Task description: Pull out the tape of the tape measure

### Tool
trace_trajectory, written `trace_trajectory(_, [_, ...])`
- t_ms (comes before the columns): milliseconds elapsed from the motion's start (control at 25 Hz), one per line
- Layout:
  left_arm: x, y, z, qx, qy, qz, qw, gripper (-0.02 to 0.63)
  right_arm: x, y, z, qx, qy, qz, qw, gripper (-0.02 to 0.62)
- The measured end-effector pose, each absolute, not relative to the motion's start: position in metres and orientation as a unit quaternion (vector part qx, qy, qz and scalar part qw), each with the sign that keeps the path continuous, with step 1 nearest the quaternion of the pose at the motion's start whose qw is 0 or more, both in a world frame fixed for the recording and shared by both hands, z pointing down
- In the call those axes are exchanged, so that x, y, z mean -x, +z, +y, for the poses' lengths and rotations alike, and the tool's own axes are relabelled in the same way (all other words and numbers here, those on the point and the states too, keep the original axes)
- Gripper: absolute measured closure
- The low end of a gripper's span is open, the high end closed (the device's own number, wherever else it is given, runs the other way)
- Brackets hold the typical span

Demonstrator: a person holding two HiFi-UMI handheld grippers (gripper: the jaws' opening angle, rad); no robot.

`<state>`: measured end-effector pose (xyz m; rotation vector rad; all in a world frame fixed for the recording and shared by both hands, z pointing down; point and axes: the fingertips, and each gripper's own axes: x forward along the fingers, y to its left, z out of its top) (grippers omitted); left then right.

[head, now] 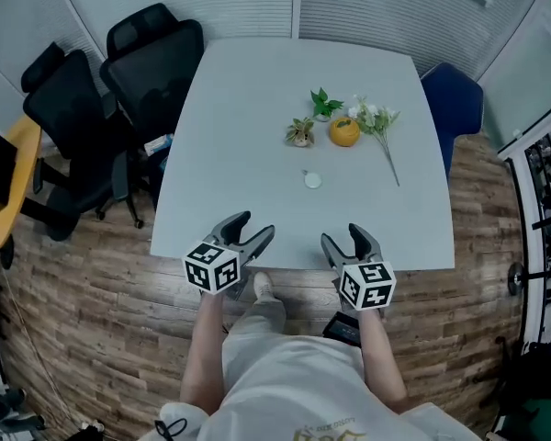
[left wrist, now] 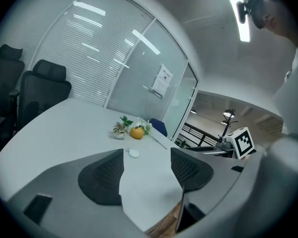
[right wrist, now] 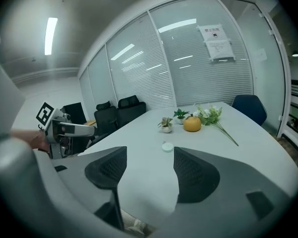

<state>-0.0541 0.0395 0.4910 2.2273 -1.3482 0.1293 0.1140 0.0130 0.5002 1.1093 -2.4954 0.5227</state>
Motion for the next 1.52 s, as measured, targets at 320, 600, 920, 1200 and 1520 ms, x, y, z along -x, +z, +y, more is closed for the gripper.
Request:
trace_trajectory(320, [0.084, 0.516, -0.051, -0.847, 0.069, -0.436, 0.295, 0.325, -0.08, 0.521, -0.058, -0.438, 0.209, -0.849, 0.209, 0.301])
trace_trajectory(600, [0.097, 0.538, -0.101, -0.866, 0.101, -0.386, 0.301, 0.325, -0.064, 0.544, -0.097, -0.47, 0.214, -0.824, 0.235, 0.301])
trace_trajectory(920, [0.087, 0.56, -0.118, -0.877, 0.129, -0.348, 0.305, 0.325, -0.063, 0.559, -0.108, -0.482, 0.208, -0.809, 0.264, 0.301])
trace_trajectory(1200, [0.083, 0.563, -0.127, -0.876, 0.133, -0.348, 0.306, 0.325, -0.056, 0.567, -0.12, -0.465, 0.2, -0.815, 0.283, 0.301])
trace_trajectory(1520, [0.081, 0.579, -0.138, -0.864, 0.139, -0.356, 0.327, 0.325, -0.043, 0.592, -0.131, -0.426, 0.193, -0.825, 0.318, 0.301])
